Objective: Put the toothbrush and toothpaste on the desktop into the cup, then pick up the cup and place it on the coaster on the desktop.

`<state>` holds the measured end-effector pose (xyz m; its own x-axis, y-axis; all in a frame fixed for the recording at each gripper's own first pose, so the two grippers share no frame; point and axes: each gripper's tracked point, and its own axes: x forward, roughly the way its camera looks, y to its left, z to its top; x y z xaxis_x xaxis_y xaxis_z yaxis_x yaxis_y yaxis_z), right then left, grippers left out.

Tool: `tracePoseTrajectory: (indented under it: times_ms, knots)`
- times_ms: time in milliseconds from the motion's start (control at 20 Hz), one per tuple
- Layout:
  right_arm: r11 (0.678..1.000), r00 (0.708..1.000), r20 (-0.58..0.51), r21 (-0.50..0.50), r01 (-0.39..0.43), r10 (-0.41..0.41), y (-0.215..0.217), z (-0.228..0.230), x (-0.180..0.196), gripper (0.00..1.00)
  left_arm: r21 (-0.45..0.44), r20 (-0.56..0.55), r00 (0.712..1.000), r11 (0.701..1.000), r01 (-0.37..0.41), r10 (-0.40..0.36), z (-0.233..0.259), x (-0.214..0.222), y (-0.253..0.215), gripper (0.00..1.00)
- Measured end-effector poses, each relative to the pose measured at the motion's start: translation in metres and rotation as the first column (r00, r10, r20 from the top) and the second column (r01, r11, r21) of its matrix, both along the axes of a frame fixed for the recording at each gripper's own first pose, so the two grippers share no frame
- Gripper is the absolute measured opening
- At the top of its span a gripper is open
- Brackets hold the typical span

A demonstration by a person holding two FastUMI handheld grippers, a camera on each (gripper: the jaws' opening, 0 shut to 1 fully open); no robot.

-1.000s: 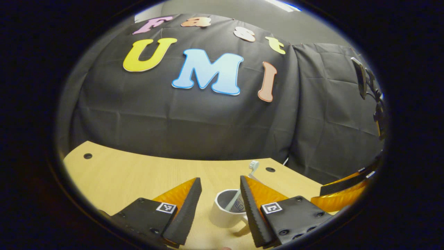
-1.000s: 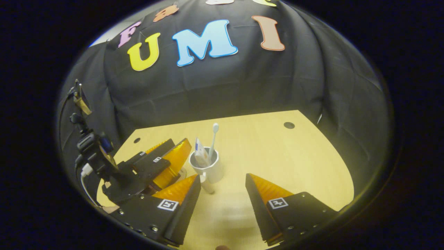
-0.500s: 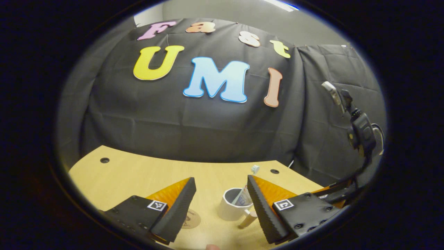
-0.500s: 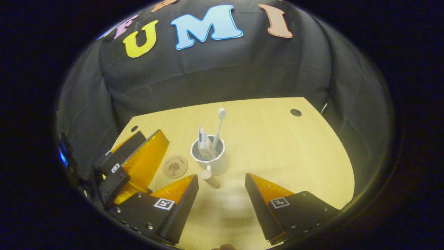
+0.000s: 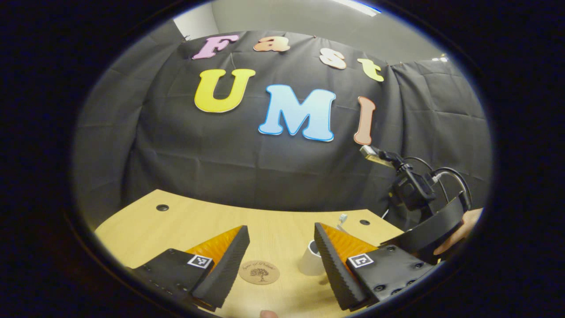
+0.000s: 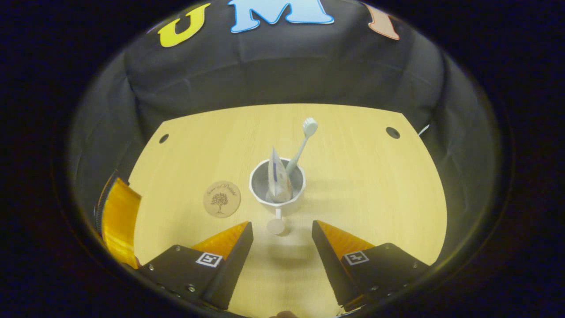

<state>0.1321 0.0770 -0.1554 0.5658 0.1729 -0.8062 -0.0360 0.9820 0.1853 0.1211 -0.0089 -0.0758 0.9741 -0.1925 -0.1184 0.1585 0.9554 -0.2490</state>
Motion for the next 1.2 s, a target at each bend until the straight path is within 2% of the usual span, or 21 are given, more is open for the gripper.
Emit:
tracePoseTrajectory:
  times_ms: [50,100,200,300,400,450,750,850,950,1000,1100,1200]
  knots:
    - [1.000,1.000,-0.023,-0.023,-0.007,0.006,-0.001,-0.003,0.002,0.84,0.002,0.002,1.000,1.000,-0.008,0.008,0.001,-0.004,0.004,0.92]
    - [0.999,0.999,-0.044,-0.034,-0.012,0.011,0.001,-0.008,0.003,0.84,0.000,0.003,1.000,1.000,-0.013,0.013,0.002,-0.007,0.007,0.95]
    - [0.999,0.996,-0.085,-0.031,-0.013,0.010,0.008,-0.015,0.008,0.84,-0.010,0.001,1.000,1.000,-0.020,0.020,0.002,-0.011,0.012,0.92]
    - [0.999,0.993,-0.121,-0.053,-0.014,0.008,0.007,-0.023,0.012,0.84,-0.016,0.000,1.000,0.999,-0.028,0.028,0.003,-0.015,0.017,0.95]
    - [0.996,0.989,-0.147,-0.077,-0.032,0.021,0.007,-0.030,0.018,0.84,-0.020,-0.002,0.999,0.999,-0.032,0.032,0.003,-0.018,0.020,0.92]
    - [0.995,0.987,-0.160,-0.094,-0.044,0.029,0.006,-0.033,0.020,0.84,-0.021,-0.005,1.000,0.999,-0.030,0.030,0.002,-0.019,0.021,0.95]
    - [0.992,0.978,-0.203,-0.106,-0.075,0.052,0.012,-0.050,0.034,0.85,-0.031,-0.010,0.999,0.999,-0.032,0.031,-0.002,-0.023,0.022,0.95]
    - [0.991,0.973,-0.224,-0.105,-0.081,0.055,0.013,-0.055,0.033,0.78,-0.027,-0.013,1.000,0.999,-0.026,0.025,-0.002,-0.022,0.022,0.95]
    - [0.990,0.972,-0.230,-0.109,-0.085,0.058,0.012,-0.060,0.035,0.78,-0.025,-0.014,1.000,0.999,-0.026,0.026,-0.004,-0.021,0.023,0.95]
    - [0.991,0.971,-0.232,-0.098,-0.088,0.063,0.014,-0.061,0.037,0.71,-0.025,-0.016,0.999,0.999,-0.029,0.029,-0.005,-0.020,0.025,0.95]
    - [0.993,0.969,-0.237,-0.083,-0.087,0.065,0.014,-0.059,0.037,0.70,-0.029,-0.023,0.999,0.999,-0.032,0.031,-0.008,-0.021,0.026,0.95]
    - [0.992,0.967,-0.245,-0.076,-0.096,0.075,0.016,-0.067,0.038,0.61,-0.034,-0.029,0.999,0.999,-0.032,0.031,-0.010,-0.021,0.025,0.95]
